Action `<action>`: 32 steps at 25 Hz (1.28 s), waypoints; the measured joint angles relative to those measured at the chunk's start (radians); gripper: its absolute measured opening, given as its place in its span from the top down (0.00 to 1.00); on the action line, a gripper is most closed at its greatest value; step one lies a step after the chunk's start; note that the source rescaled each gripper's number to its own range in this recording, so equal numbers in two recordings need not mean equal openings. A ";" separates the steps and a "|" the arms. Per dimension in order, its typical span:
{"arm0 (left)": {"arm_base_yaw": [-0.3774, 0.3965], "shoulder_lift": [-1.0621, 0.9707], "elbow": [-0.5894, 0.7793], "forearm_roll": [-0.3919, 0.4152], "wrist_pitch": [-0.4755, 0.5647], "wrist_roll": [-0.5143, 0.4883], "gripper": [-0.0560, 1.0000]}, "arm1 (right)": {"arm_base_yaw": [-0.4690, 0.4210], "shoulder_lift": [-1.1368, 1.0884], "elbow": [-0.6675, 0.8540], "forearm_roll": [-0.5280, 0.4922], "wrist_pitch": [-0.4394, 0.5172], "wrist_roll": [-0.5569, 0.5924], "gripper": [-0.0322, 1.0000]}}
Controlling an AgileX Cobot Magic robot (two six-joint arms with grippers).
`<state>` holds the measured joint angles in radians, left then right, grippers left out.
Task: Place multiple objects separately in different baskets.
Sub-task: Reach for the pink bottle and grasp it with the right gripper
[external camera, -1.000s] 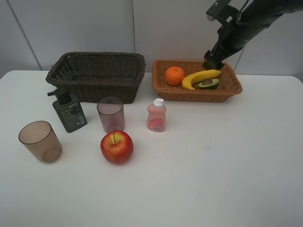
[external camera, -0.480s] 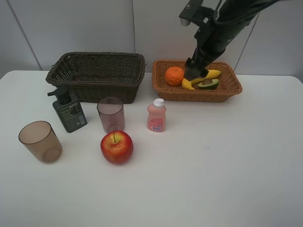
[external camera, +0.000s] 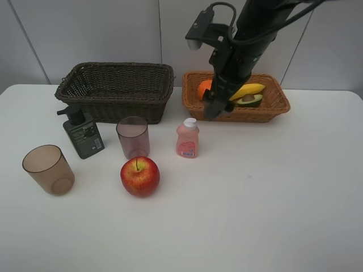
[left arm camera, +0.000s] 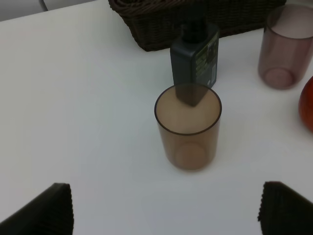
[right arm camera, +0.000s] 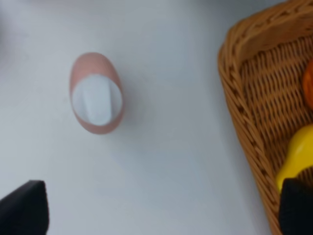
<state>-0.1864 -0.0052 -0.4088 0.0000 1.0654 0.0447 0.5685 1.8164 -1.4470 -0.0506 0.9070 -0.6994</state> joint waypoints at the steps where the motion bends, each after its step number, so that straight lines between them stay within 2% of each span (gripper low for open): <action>1: 0.000 0.000 0.000 0.000 0.000 0.000 0.00 | 0.003 0.000 0.000 0.013 0.000 0.000 0.00; 18: 0.000 0.000 0.000 0.000 0.000 0.000 0.00 | 0.053 0.141 0.000 0.071 -0.037 0.000 0.00; 32: 0.000 0.000 0.000 0.000 0.000 0.000 0.00 | 0.053 0.240 0.000 0.088 -0.128 0.000 0.00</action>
<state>-0.1864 -0.0052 -0.4088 0.0000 1.0654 0.0447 0.6211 2.0563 -1.4470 0.0377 0.7790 -0.6994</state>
